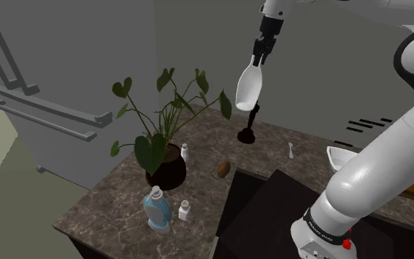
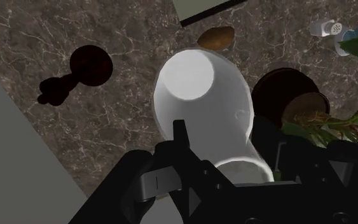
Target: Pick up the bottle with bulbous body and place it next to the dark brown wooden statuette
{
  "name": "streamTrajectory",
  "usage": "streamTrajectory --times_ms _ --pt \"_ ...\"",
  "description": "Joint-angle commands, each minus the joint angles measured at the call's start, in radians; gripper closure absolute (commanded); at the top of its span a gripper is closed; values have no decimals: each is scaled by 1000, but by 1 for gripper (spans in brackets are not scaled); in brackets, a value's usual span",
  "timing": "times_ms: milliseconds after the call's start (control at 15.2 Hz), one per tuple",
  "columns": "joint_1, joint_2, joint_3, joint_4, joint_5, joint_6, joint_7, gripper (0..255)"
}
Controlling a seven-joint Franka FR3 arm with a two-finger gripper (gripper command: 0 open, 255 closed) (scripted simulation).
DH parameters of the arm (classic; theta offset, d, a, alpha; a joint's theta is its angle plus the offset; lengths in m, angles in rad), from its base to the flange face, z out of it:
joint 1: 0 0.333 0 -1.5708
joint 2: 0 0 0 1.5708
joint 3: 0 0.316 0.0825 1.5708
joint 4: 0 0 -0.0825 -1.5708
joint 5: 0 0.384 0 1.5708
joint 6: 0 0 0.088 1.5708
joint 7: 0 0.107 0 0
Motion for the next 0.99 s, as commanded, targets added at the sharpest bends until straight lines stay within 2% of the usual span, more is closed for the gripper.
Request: streamTrajectory --times_ms 0,396,660,924 --pt "-19 27 -29 33 3 -7 -50 255" --pt "-85 151 -116 177 35 -34 -201 255" --pt "-146 267 -170 318 79 -70 -307 255" --pt "-141 241 -165 228 69 -5 -304 255"
